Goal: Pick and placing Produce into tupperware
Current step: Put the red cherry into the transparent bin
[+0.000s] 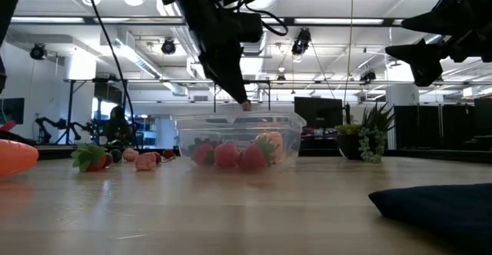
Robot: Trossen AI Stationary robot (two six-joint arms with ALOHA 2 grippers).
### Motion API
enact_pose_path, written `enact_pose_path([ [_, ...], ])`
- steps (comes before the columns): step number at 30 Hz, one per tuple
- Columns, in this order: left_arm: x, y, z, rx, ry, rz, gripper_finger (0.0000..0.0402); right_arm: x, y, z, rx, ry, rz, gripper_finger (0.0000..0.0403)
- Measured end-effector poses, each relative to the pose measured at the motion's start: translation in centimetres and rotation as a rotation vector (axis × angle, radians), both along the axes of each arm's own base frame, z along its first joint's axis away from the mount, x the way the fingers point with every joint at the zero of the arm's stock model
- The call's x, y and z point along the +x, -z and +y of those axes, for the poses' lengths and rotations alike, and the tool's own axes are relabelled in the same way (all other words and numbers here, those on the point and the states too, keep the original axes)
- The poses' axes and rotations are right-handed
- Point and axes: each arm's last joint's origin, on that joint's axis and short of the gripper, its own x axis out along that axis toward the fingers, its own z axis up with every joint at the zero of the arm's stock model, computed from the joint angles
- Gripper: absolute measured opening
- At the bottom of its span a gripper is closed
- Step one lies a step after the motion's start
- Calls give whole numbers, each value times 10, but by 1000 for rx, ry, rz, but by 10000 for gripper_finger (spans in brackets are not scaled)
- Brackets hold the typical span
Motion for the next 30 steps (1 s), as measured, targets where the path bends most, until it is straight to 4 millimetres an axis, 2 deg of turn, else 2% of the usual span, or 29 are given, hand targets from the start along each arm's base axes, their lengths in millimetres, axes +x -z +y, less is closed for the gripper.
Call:
enact_pose_path([
  [6, -2, -2, -4, 1, -26, 7, 210, 0, 0, 0, 0, 0, -1, 244],
  [10, -19, -10, 9, 125, -187, 81, 235, 0, 0, 0, 0, 0, -1, 242],
  [14, -51, -19, 49, 79, -330, 213, 234, 0, 0, 0, 0, 0, -1, 246],
  [16, -68, -17, 77, 4, -414, 271, 229, 0, 0, 0, 0, 0, 0, 247],
  [19, -92, -9, 121, -149, -630, 300, 220, 0, 0, 0, 0, 0, 0, 245],
  [22, -112, -3, 154, -257, -776, 287, 214, 0, 0, 0, 0, 0, -1, 242],
  [26, -122, 0, 173, -272, -829, 252, 210, 0, 0, 0, 0, 0, -1, 244],
  [30, -124, 1, 183, -243, -815, 200, 209, 0, 0, 0, 0, 0, -1, 247],
])
